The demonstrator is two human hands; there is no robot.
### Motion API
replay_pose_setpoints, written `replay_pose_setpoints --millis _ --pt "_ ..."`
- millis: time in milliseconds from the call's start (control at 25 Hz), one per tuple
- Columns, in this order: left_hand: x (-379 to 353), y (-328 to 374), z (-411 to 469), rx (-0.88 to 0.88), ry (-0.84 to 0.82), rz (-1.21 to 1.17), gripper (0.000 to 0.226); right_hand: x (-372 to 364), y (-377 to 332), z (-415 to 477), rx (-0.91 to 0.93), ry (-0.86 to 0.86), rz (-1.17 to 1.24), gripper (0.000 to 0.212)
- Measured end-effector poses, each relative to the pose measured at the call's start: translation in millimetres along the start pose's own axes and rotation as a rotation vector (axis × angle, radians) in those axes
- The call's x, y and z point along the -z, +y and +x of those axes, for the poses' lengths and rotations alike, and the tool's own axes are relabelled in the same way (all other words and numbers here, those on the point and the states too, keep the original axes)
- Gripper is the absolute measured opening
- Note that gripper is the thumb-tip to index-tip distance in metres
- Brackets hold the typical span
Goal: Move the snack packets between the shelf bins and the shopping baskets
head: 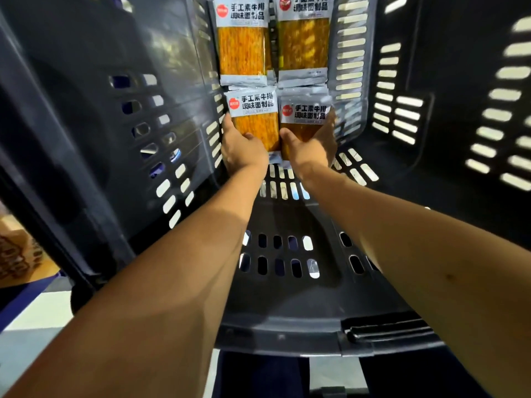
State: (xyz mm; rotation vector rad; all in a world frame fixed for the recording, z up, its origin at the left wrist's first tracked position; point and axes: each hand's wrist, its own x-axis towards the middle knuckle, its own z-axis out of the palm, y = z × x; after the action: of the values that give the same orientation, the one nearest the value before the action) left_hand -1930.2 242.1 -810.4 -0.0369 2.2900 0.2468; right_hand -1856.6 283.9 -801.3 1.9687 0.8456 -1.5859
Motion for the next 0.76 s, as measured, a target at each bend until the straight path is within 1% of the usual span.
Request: replay_pose_setpoints --millis 80,160,280,360,480,520,640,680,760 --pt "2.0 -1.6 4.0 -0.054 -0.024 0.069 0.055 -2.3 2.3 -0.4 0.005 -0.001 0.025 0.050" --pt "3.6 -2.5 4.7 -0.092 -0.044 0.117 0.057 -1.1 4.6 -2.4 0.030 -0.020 0.001 0.057" --pt "5.6 -2.1 -0.3 -0.074 -0.051 0.143 0.058 5.9 6.7 -9.3 0.073 -0.009 -0.074 0.051" --pt "9.6 -0.7 -6.5 -0.058 -0.054 0.118 0.057 15.0 4.2 -15.3 0.084 -0.021 -0.102 0.048" --pt "27.1 -0.2 -24.4 -0.093 -0.051 0.100 0.052 29.7 0.7 -32.7 0.113 -0.015 -0.117 0.049" --pt "35.5 -0.1 -33.7 -0.120 -0.061 0.119 0.049 34.8 0.7 -40.4 0.161 0.026 -0.123 0.048" --pt "74.0 7.7 -77.8 -0.244 -0.078 0.164 0.043 58.3 0.8 -83.8 0.398 0.186 -0.180 0.046" --pt "89.6 12.1 -96.3 -0.291 -0.078 0.172 0.041 68.5 0.6 -103.8 0.468 0.212 -0.217 0.048" --pt "123.9 20.7 -139.5 -0.377 -0.101 0.179 0.038 91.8 2.0 -152.8 0.580 0.198 -0.308 0.049"
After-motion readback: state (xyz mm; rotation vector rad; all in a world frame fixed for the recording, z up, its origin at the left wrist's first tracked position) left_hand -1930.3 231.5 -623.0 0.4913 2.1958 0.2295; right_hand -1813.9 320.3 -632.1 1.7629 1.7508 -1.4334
